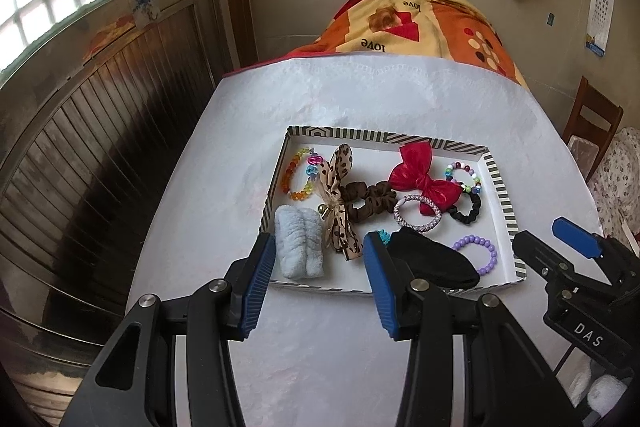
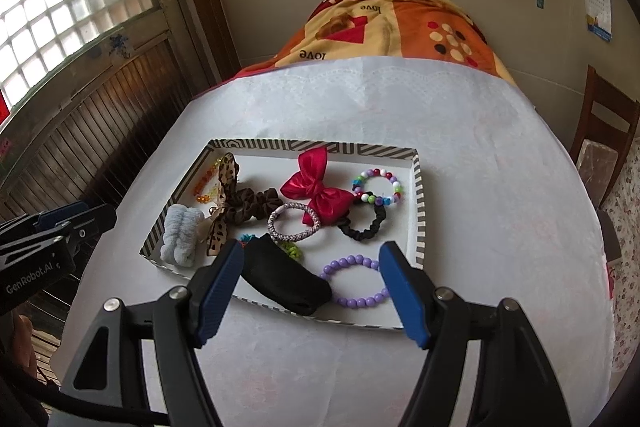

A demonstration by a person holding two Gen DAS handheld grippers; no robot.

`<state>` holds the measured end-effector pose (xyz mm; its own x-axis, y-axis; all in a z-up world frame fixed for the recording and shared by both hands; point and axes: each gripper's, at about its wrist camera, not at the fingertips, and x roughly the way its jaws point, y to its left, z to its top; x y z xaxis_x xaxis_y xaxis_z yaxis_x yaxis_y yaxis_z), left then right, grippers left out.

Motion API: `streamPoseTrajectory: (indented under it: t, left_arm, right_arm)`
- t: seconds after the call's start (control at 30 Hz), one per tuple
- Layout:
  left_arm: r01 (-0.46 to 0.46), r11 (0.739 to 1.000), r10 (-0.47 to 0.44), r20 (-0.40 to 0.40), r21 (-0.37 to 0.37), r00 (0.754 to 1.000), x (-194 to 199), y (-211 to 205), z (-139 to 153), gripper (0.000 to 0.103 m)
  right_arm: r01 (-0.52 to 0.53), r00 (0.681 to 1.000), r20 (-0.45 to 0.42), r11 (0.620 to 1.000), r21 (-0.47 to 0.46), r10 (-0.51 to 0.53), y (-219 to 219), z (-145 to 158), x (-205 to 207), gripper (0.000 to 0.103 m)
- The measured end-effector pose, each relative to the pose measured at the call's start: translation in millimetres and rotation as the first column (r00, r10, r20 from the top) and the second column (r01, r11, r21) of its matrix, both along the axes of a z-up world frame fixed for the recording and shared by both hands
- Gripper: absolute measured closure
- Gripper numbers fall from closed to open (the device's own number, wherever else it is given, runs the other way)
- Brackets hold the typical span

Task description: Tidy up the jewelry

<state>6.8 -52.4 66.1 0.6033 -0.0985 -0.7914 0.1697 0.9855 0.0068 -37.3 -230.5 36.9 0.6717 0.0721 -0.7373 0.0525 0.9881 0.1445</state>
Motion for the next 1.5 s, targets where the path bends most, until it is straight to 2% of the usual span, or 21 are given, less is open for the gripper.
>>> streamPoseTrajectory:
  t: [0.1,0.27,0.47,0.77,1.07,1.2,1.5]
  left_arm:
    - [-0.006,1.000,0.006,0.003,0.027,1.000,-1.0,-0.6,-2.1,0.066]
    - [0.019,1.000,-0.019,-0.015,0.017,1.000,-2.0,-0.4,-9.3,0.066]
    - [0.014,0.994,-0.012,-0.017,0.107,1.000,-7.0,-3.5,-21.0,0.066]
    - [-0.009,0.992,0.010,-0.003,0.126,1.000,-7.7,0.0,-25.3,0.066]
    - [-0.004,0.991,0.004,0.002,0.134,1.000,-5.2,-4.0,-24.5,0.066]
    - [0.005,0.996,-0.005,-0.004,0.091,1.000,-2.3,-6.1,-21.8,0.066]
    - [0.028,0.998,-0.030,0.040,0.049,0.999,2.0,-13.9,-14.0,0.066]
  right_arm:
    - [-0.003,1.000,0.000,1.000,-0.006,0.003,0.2,-0.3,-0.1,0.029]
    - [-0.009,1.000,-0.004,1.000,-0.012,0.008,-1.7,-3.0,-1.0,0.029]
    - [-0.021,1.000,-0.004,0.999,-0.029,0.021,-0.4,-5.0,-4.7,0.029]
    - [-0.024,1.000,-0.021,0.999,-0.027,0.024,-2.1,-11.0,-6.2,0.029]
    - [-0.024,1.000,-0.018,0.999,-0.025,0.023,-4.4,-10.4,-4.6,0.029]
    - [-0.021,1.000,-0.019,1.000,-0.023,0.021,-4.5,-10.2,-4.7,0.029]
    - [-0.005,1.000,-0.018,1.000,-0.017,0.005,-9.2,-11.4,-5.0,0.029]
